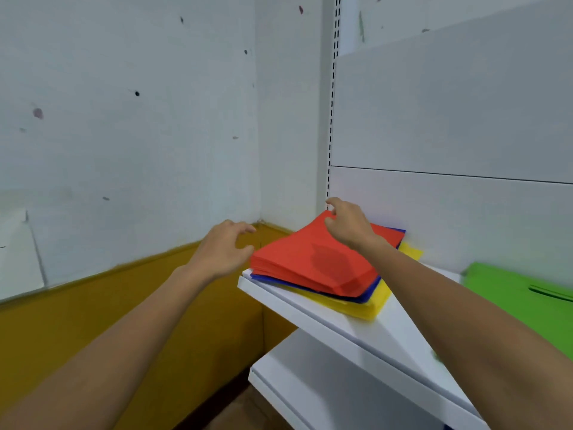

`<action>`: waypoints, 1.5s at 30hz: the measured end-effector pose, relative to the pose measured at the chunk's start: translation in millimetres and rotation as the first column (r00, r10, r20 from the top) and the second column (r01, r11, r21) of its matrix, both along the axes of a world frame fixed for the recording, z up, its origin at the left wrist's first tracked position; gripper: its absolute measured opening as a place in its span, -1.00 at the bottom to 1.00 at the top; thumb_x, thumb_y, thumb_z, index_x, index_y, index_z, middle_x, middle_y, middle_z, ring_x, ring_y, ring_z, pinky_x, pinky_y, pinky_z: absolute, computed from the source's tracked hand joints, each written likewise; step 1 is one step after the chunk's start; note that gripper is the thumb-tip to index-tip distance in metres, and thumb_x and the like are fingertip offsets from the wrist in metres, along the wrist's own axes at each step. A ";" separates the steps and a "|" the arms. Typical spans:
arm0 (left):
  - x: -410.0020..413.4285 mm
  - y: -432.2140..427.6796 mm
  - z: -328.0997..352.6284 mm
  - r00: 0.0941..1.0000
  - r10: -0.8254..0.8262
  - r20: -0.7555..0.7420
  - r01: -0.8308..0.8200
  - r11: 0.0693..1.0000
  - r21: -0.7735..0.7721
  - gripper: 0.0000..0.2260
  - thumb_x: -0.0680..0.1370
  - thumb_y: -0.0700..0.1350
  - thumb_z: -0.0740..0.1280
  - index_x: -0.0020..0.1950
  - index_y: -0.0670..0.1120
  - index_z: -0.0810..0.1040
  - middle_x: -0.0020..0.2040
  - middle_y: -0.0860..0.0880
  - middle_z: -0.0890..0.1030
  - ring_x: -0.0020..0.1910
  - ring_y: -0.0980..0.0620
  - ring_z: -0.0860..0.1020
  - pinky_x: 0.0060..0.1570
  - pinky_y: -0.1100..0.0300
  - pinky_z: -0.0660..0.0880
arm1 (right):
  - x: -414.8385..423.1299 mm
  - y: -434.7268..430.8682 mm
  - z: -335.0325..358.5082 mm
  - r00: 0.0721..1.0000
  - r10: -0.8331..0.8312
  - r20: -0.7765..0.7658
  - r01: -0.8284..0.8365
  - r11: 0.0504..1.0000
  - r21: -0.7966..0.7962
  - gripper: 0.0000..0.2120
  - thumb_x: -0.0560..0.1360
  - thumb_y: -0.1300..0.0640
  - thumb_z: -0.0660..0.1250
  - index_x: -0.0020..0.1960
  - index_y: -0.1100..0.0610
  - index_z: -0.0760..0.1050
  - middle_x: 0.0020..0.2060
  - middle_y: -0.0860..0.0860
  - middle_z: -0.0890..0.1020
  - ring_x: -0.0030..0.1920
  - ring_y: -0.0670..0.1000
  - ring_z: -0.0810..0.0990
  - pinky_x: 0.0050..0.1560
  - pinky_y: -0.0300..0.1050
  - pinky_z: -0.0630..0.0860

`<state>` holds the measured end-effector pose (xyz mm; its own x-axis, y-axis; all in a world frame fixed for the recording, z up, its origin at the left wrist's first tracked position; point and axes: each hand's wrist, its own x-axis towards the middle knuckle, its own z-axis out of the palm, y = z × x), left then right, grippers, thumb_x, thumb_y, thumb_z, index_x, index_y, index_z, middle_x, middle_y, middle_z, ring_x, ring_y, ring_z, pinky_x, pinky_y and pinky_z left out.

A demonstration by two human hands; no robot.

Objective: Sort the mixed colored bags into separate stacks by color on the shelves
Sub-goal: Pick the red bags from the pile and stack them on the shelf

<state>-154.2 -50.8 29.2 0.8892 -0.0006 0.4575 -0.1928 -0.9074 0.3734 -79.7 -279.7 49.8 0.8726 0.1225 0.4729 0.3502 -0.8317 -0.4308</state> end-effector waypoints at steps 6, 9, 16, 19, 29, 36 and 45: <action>69.6 5.0 -20.7 0.994 -0.083 -0.068 0.085 0.996 0.025 -0.66 0.48 -0.11 0.32 0.26 -0.01 0.50 0.19 -0.09 0.50 0.20 -0.04 0.48 0.19 0.11 0.40 | 40.9 8.9 -30.0 0.996 -0.074 -0.055 0.067 0.991 -0.114 -0.51 0.48 0.22 0.18 0.41 0.17 0.30 0.25 0.18 0.49 0.29 0.17 0.42 0.21 0.02 0.38; 105.7 -1.6 -32.1 0.983 -0.160 -0.091 0.165 0.986 0.039 -0.66 0.48 -0.10 0.33 0.26 -0.02 0.50 0.17 -0.09 0.51 0.18 -0.05 0.48 0.20 0.11 0.39 | 55.2 -2.5 -34.0 0.988 -0.141 -0.059 0.132 0.981 -0.141 -0.51 0.47 0.21 0.20 0.40 0.17 0.31 0.26 0.17 0.48 0.29 0.16 0.42 0.24 0.05 0.40; 189.1 -11.6 -45.0 0.924 -0.363 -0.118 0.377 0.916 0.134 -0.66 0.49 -0.12 0.31 0.27 -0.06 0.49 0.22 -0.13 0.52 0.22 -0.09 0.45 0.26 0.12 0.34 | 54.7 -46.7 -44.7 0.862 -0.497 -0.100 0.481 0.864 -0.148 -0.56 0.47 0.18 0.20 0.35 0.15 0.33 0.20 0.18 0.50 0.24 0.20 0.44 0.21 0.06 0.40; 212.3 -17.5 -50.6 0.917 -0.367 -0.155 0.394 0.895 0.208 -0.64 0.52 -0.05 0.24 0.32 -0.01 0.44 0.25 -0.15 0.48 0.27 -0.13 0.42 0.28 0.05 0.34 | 47.2 -48.9 -52.1 0.772 -0.625 -0.114 0.612 0.780 -0.135 -0.59 0.46 0.19 0.18 0.31 0.17 0.34 0.18 0.18 0.50 0.22 0.20 0.45 0.18 0.07 0.39; 237.9 -18.2 -68.6 0.926 -0.328 -0.186 0.350 0.931 0.100 -0.57 0.40 0.22 0.31 0.16 0.00 0.54 0.18 -0.09 0.54 0.20 -0.12 0.47 0.18 0.07 0.41 | 50.8 -3.7 -84.6 0.542 -0.795 -0.272 0.796 0.590 -0.137 -0.59 0.55 0.06 0.20 0.29 0.30 0.34 0.25 0.24 0.42 0.29 0.23 0.38 0.20 0.03 0.39; 247.3 -20.4 -84.4 0.940 -0.320 -0.121 0.301 0.941 -0.158 -0.68 0.53 0.01 0.30 0.12 -0.22 0.53 0.09 -0.21 0.56 0.12 -0.19 0.50 0.09 0.01 0.43 | 46.8 -1.2 -98.2 0.499 -0.866 -0.028 0.866 0.499 -0.034 -0.73 0.58 0.10 0.17 0.15 0.29 0.34 0.14 0.19 0.45 0.17 0.19 0.42 0.05 0.04 0.39; 250.6 -26.0 -92.4 0.931 -0.362 -0.051 0.357 0.930 -0.083 -0.70 0.57 -0.06 0.26 0.18 -0.24 0.51 0.08 -0.23 0.54 0.12 -0.19 0.48 0.09 0.00 0.40 | 45.9 -4.9 -101.8 0.477 -0.879 -0.011 0.879 0.476 0.027 -0.77 0.56 0.13 0.20 0.13 0.27 0.36 0.10 0.17 0.48 0.13 0.20 0.45 0.01 0.05 0.40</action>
<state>96.5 -76.8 -63.2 0.8629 -0.2954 0.4100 -0.4745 -0.7526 0.4565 -33.8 -284.6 -52.0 0.5149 -0.7195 0.4661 -0.5564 -0.6941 -0.4567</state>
